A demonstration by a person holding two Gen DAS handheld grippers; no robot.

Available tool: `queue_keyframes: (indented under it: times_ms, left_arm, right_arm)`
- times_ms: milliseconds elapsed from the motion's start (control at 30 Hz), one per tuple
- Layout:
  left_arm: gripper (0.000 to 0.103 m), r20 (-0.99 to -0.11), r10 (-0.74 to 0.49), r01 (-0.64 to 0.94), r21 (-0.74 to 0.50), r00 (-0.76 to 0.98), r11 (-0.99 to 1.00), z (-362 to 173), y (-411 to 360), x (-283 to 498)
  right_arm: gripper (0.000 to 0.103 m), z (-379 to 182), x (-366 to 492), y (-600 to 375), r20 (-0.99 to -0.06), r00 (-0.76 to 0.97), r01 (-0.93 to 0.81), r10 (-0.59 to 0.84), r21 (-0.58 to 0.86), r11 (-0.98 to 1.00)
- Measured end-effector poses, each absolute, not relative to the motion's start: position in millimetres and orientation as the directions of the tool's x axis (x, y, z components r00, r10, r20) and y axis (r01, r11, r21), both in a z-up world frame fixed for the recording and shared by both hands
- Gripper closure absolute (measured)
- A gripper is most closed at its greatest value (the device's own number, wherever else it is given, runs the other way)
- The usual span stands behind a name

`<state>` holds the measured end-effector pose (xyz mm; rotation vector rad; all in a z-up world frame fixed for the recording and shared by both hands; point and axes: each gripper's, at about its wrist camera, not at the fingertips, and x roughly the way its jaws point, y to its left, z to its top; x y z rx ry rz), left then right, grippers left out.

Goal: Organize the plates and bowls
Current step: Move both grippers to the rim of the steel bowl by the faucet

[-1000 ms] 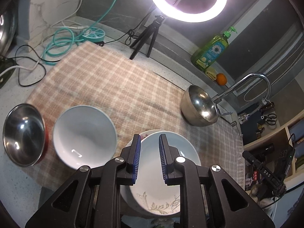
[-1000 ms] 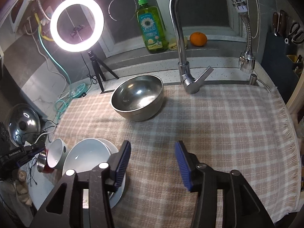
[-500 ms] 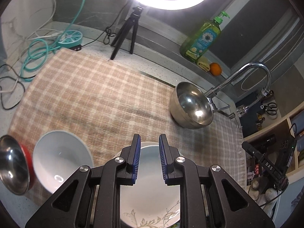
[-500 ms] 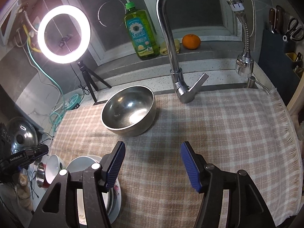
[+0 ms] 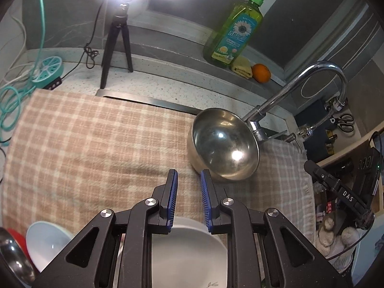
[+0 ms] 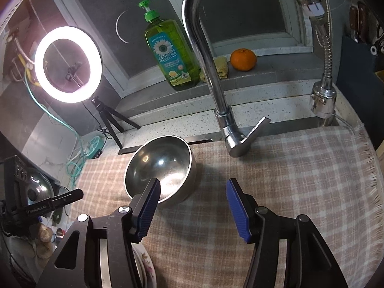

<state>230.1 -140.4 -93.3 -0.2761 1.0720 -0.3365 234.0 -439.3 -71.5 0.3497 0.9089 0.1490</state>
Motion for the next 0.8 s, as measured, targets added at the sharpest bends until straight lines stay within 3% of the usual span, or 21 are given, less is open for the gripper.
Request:
queue_keyframes:
  times_ms: [233,800]
  left_arm:
    - [0.085,-0.822,-0.423,0.12,-0.41,0.382,0.904,-109,-150,255]
    - [0.085,-0.858,-0.402,0.097,-0.393,0.318,0.914,-133,-167,302]
  right_arm:
    - [0.075,-92,261,-441,-0.759,0.549,0.043,0.35,0.444,0.895]
    - [0.082,-129,306,-438,-0.763,0.459,0.125,0.454,0.562,0.818]
